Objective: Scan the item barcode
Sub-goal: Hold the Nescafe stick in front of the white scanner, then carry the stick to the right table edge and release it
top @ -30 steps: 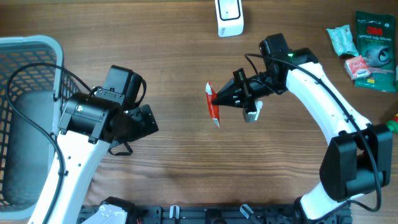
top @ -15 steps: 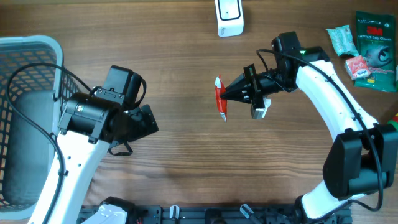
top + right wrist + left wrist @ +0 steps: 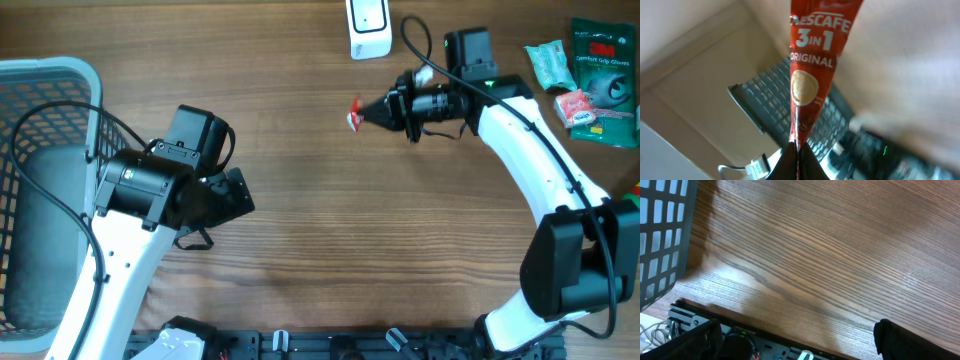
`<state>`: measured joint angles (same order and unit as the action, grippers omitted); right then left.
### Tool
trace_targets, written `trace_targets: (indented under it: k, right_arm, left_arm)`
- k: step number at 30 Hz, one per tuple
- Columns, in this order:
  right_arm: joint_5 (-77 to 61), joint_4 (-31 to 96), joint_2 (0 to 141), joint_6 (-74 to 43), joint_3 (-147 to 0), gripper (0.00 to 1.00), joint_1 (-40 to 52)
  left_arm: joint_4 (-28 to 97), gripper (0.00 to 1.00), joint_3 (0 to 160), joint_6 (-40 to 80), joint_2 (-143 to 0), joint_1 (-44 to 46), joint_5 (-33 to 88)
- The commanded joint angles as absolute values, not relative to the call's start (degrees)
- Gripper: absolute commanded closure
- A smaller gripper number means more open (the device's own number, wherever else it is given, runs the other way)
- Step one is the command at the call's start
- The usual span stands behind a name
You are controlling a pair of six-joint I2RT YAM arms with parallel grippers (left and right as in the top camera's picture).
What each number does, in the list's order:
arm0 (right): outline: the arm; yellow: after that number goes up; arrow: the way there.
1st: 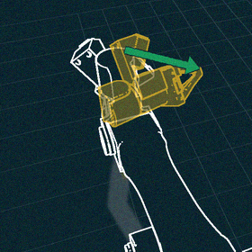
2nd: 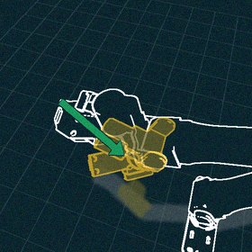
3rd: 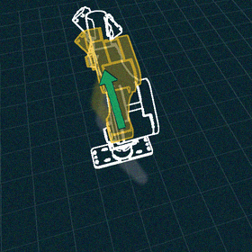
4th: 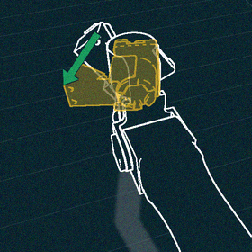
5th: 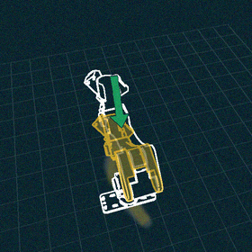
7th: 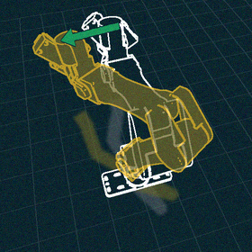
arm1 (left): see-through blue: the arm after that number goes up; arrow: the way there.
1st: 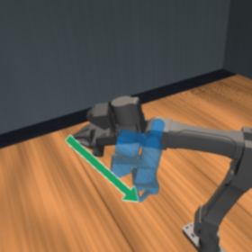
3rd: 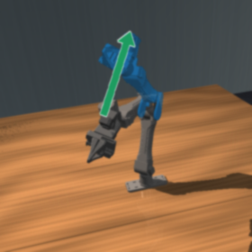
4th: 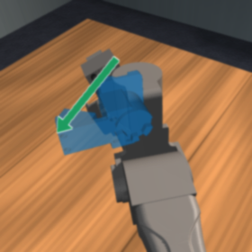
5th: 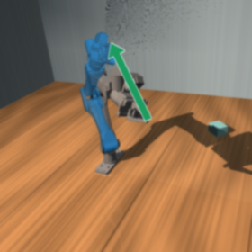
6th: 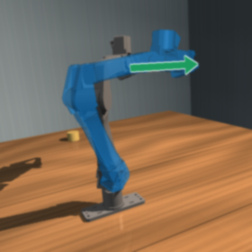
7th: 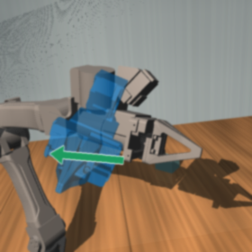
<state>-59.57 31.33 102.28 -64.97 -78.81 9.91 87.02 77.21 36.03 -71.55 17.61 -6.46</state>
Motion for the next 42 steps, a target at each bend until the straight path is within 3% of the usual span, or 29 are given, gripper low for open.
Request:
trace_targets:
  k: [1, 7, 13, 17, 23, 32, 36, 42]
  right_arm:
    - [-46.83, 26.09, 101.91, -58.5, -79.18, 0.95, 9.67]
    - [-38.76, 9.65, 105.19, -58.54, -79.18, 0.96, 9.67]
    - [-38.5, -18.65, 119.35, -63.72, -79.2, 0.95, 9.74]
    - [-36.75, -28.56, 126.54, -67.96, -81.08, 0.95, 10.13]
    - [-35.0, -23.75, 137.34, -66.76, -94.96, 0.95, 13.19]
    - [-27.57, -16.91, 137.34, -60.14, -96.23, 0.95, 13.93]
    - [-27.81, -12.84, 132.94, -56.97, -96.23, 0.95, 12.84]
    - [-25.76, 7.4, 119.37, -49.95, -96.23, 0.95, 8.69]
  left_arm:
    - [87.02, 0.0, 77.3, 35.14, -71.13, 17.41, -6.22]
    - [87.02, 0.0, 77.3, 35.14, -71.13, 17.41, -6.22]
    - [87.02, 0.0, 77.32, 35.14, -71.13, 17.41, -6.22]
    - [87.02, 0.0, 77.32, 35.14, -71.13, 17.41, -6.22]
    - [87.02, 0.0, 77.3, 35.14, -71.13, 17.41, -6.22]
    - [87.02, 0.0, 77.32, 35.14, -71.13, 17.41, -6.22]
    - [87.02, 0.0, 77.32, 35.14, -71.13, 17.41, -6.22]
    - [87.02, 0.0, 77.3, 35.14, -71.13, 17.41, -6.22]
